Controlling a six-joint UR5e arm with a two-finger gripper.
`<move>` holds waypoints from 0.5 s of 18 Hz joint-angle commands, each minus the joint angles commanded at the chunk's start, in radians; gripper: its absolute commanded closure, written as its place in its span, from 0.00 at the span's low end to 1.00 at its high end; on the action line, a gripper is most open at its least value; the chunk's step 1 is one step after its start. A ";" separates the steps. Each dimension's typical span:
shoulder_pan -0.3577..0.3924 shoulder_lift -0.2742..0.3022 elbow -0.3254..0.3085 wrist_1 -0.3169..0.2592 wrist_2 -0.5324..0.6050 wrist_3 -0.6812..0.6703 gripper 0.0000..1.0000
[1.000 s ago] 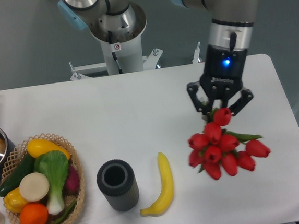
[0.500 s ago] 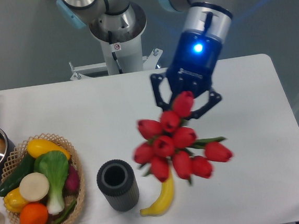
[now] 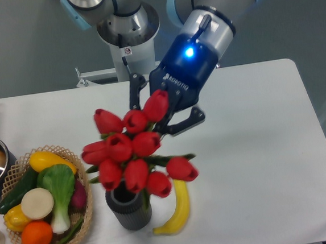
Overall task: Insert the flowers into the vase
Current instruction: 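Carry the tulips over the black vase and lower stems into it, then push the tulip stems down into the black vase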
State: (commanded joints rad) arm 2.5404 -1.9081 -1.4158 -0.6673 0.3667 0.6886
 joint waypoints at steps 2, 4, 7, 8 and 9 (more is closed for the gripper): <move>-0.006 -0.018 0.000 0.006 -0.012 0.031 1.00; -0.012 -0.029 -0.005 0.006 -0.012 0.038 1.00; -0.014 -0.034 -0.012 0.006 -0.012 0.051 1.00; -0.015 -0.038 -0.014 0.006 -0.012 0.054 1.00; -0.017 -0.043 -0.015 0.006 -0.012 0.063 1.00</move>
State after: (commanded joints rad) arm 2.5234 -1.9512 -1.4312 -0.6611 0.3543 0.7516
